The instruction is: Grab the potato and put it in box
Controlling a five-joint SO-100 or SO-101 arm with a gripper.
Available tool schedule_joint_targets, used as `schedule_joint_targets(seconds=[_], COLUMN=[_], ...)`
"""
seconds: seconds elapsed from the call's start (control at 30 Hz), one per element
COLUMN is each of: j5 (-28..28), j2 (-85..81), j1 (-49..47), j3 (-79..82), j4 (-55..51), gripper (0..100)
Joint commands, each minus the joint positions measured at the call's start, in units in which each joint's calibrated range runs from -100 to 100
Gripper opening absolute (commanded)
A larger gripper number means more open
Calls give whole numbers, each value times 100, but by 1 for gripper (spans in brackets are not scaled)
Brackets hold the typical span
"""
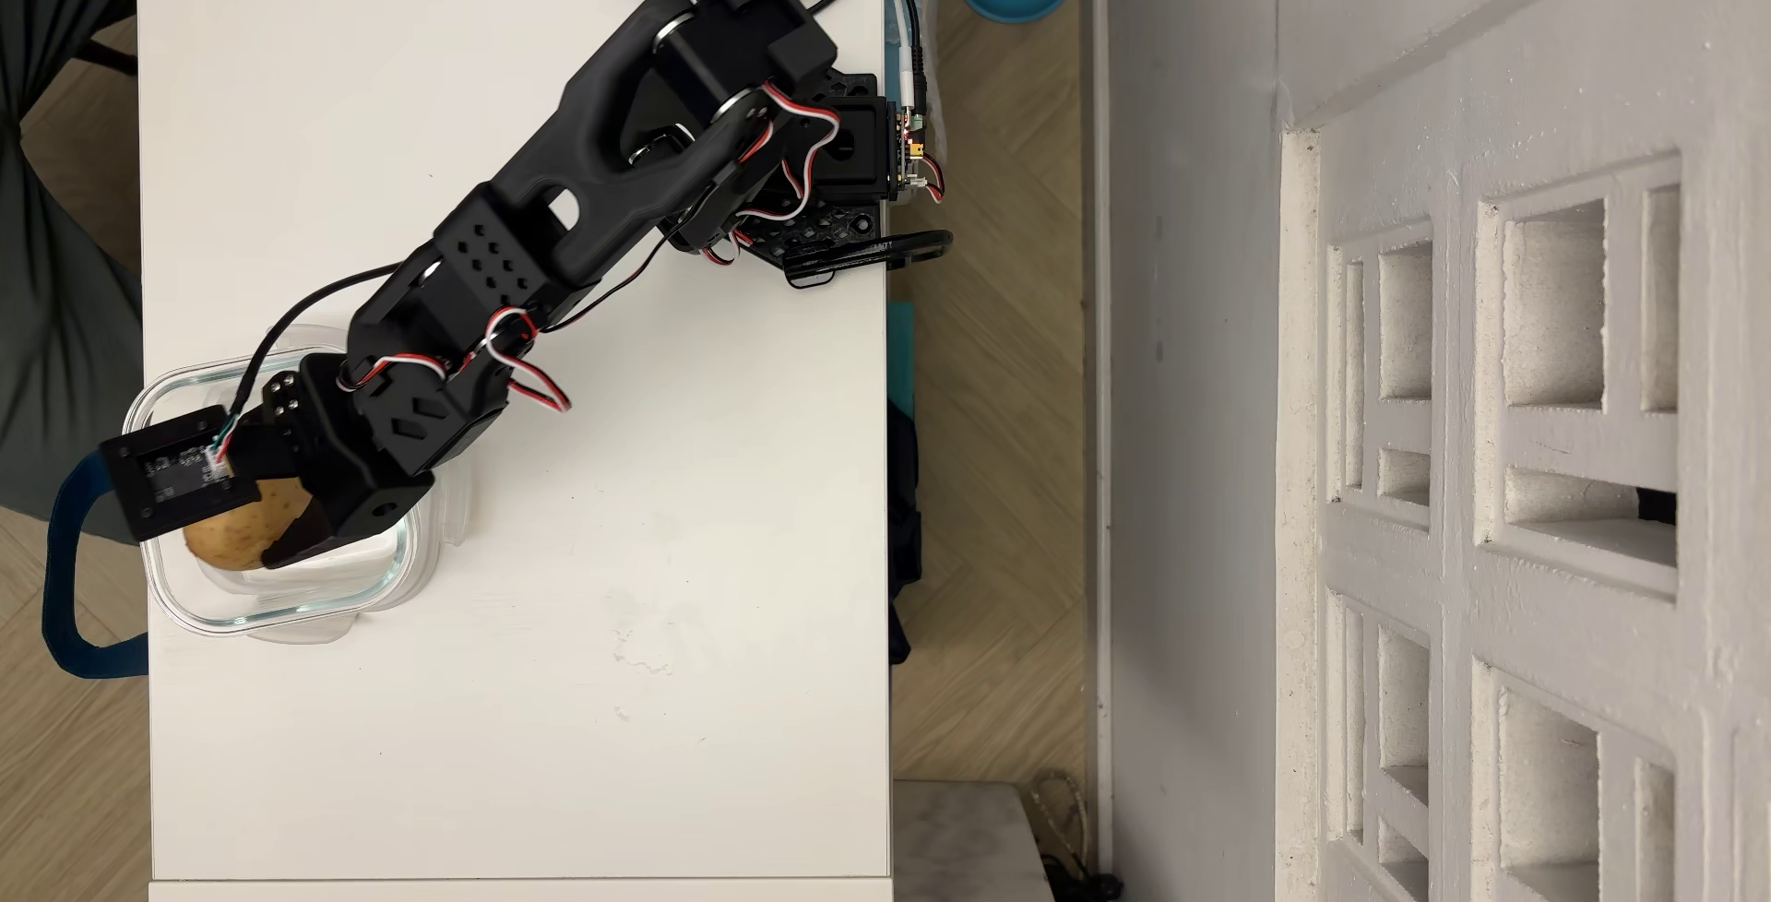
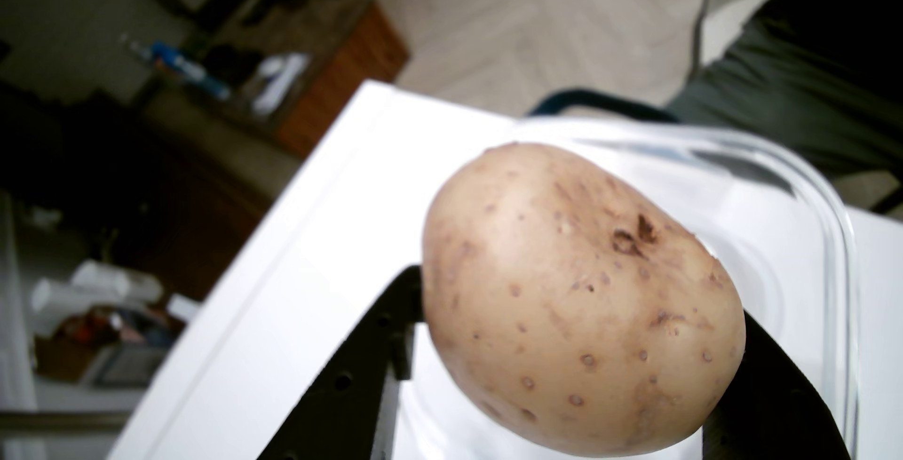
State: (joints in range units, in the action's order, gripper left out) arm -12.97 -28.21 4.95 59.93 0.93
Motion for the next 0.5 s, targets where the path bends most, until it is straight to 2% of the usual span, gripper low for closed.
schedule_joint_targets(seconds=[0.0,0.17,0.33,0.47], j5=[28,47,508,577], j2=[345,951,1360,1513], j1=[54,39,23,115], j3=[-666,-1038,-986,-960], j4=[177,177,177,177], gripper=[4,4,4,4])
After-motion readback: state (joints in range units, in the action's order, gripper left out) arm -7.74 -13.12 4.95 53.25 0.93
